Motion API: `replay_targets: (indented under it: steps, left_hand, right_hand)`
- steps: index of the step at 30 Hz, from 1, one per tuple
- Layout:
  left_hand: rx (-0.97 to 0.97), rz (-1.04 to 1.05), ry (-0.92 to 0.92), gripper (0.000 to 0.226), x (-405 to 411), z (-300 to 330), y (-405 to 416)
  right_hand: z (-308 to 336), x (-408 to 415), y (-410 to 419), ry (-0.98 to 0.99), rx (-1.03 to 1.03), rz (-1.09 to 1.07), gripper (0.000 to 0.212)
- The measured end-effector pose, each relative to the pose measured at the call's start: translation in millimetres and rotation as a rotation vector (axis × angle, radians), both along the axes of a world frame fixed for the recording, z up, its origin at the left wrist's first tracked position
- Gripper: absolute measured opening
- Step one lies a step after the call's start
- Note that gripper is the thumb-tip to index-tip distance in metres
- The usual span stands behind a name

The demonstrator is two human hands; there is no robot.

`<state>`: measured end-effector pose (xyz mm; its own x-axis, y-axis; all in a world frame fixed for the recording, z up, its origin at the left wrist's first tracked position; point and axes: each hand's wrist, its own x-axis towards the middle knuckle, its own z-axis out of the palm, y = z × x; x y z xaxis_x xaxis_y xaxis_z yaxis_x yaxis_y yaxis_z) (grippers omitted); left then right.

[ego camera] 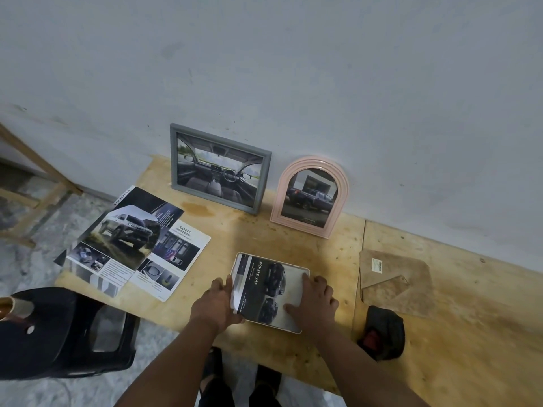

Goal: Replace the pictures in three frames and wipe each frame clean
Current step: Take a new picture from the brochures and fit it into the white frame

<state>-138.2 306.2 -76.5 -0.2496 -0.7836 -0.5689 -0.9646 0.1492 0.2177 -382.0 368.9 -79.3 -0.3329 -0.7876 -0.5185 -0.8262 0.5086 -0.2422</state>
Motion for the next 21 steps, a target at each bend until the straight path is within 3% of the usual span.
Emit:
replay_targets:
  steps: [6, 12, 21]
  left_hand:
    - [0.002, 0.002, -0.004, 0.114, 1, 0, 0]
    - [0.009, 0.005, -0.004, 0.113, 2, -2, 1]
    - [0.008, 0.016, 0.027, 0.113, 5, -4, 1]
  right_hand:
    - [2, 0, -14, 0.042, 0.064, 0.019, 0.112]
    - [-4, 3, -11, 0.068, 0.055, 0.043, 0.111]
    - [8, 1, -6, -0.024, -0.099, -0.023, 0.083]
